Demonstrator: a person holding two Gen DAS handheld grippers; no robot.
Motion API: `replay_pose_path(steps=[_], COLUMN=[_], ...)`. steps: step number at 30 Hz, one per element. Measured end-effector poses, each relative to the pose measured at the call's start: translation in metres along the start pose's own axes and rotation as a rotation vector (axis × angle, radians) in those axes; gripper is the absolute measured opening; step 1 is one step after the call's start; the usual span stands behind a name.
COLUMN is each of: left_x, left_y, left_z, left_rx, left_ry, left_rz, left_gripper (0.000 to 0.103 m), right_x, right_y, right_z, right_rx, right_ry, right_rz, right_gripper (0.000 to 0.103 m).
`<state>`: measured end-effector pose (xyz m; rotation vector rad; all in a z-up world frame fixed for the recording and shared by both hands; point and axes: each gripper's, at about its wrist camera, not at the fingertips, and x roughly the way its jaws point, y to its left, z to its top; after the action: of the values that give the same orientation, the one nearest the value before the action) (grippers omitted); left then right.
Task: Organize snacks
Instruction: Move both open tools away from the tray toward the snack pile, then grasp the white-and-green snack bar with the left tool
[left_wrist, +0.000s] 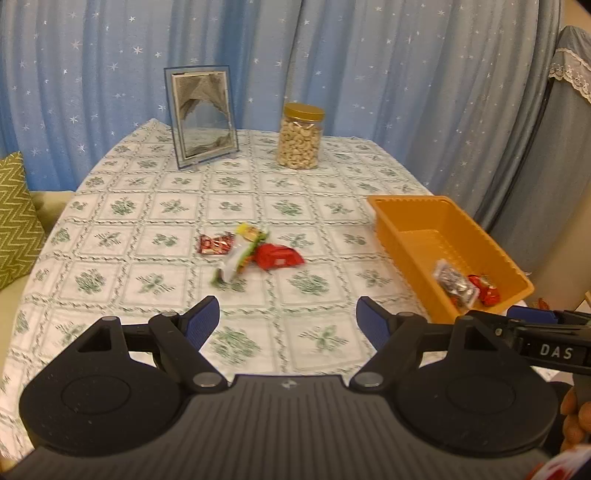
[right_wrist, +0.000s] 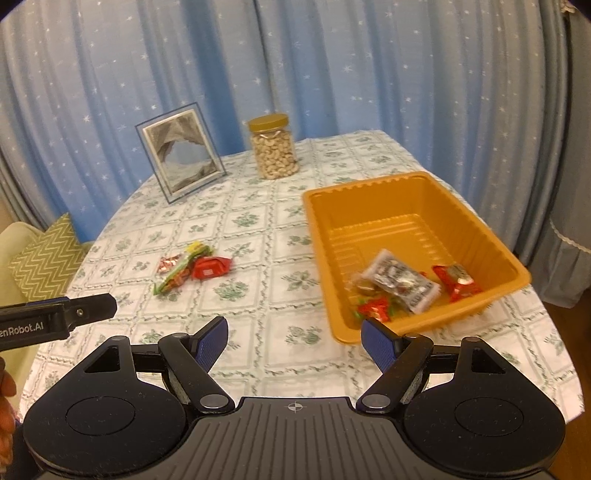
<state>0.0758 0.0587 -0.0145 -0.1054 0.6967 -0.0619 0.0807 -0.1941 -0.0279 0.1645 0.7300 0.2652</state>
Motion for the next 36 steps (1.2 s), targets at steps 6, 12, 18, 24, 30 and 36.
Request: replay_pose_path(steps=[6,12,18,24,30,36], left_x=[0.015,0.038,0.068,0.102,0.138,0.175], left_y=[0.022,0.042,0.061,0.073,0.075,0.072], left_z=[0.009,0.017,0.022,0.030,0.036,0.039], left_rx=[0.009,0.020,0.030,0.053,0.115,0.174], left_ry=[0.014,0.037,0.070,0.101,0.121,0.153], left_rz=[0.015,0.020,0.016,0.009,-0.015,-0.058], left_gripper=[0.079,0.079,0.079,0.078,0.068,0.056], right_x=[0.019,0.045,0.080,0.119,0.152,0.172], right_y=[0.019,0.037,0.050,0.054,0.059,0.057], right_z=[0.007,0.016,0.019,0.018,0.017,0.020], right_rx=[-0.030,-0.066,-0.103,-0.121,-0.143,-0.148], right_ry=[0.007,0.020,0.045,0.082,0.110,0.115], right_rz=[0.046,0.089,0.097,0.097,0.102,0.103], right_gripper=[0.079,0.079,0.079,0.079,0.079,0.078])
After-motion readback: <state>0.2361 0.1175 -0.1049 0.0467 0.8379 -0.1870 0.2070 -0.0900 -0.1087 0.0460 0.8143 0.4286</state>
